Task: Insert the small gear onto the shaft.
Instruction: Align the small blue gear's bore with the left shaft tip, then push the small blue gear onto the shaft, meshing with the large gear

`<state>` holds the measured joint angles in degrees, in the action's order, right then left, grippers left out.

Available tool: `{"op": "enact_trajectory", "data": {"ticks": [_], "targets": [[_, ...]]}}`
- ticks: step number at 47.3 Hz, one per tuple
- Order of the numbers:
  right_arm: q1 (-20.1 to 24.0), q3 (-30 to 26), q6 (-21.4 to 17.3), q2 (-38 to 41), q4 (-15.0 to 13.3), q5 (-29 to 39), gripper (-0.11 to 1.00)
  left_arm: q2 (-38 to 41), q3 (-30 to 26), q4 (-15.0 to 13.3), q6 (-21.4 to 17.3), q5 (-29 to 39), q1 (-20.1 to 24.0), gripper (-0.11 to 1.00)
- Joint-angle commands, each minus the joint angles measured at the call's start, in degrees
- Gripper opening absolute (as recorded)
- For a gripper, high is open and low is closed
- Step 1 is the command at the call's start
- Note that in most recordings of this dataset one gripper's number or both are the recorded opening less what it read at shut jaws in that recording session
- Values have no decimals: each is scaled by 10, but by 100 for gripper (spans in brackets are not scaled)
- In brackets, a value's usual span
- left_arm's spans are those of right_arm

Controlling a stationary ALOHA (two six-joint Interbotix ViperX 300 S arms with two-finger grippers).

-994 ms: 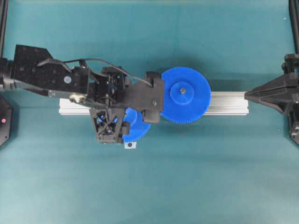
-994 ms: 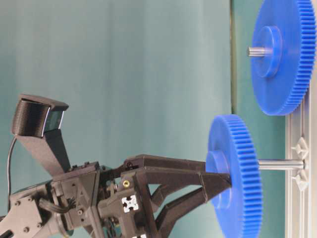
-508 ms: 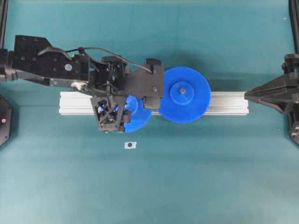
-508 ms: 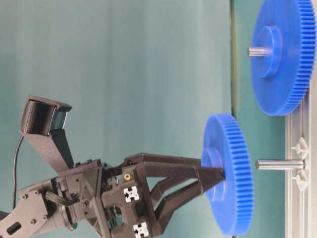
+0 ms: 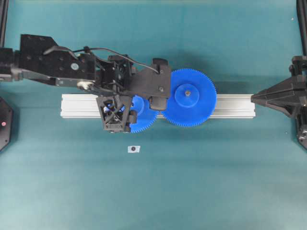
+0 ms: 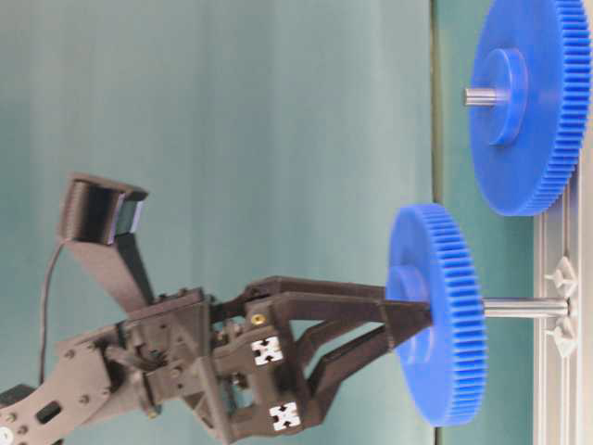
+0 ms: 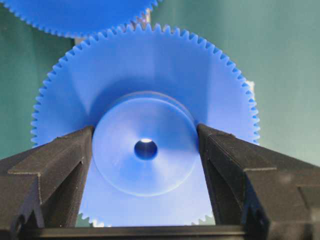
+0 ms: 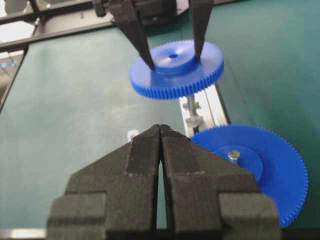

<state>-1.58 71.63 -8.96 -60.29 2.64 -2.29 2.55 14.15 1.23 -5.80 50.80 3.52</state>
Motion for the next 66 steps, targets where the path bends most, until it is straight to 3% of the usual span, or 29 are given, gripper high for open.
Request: {"op": "enact_trajectory", "data": {"ticks": [1, 50, 66], "targets": [[0, -7, -5, 3, 0, -4, 4, -9, -12, 1, -1, -5, 5, 69], [-2, -4, -5, 3, 1, -4, 4, 11, 25, 1, -3, -51, 29, 69], [-5, -4, -5, 0, 0, -4, 4, 16, 25, 3, -23, -51, 36, 69]]}}
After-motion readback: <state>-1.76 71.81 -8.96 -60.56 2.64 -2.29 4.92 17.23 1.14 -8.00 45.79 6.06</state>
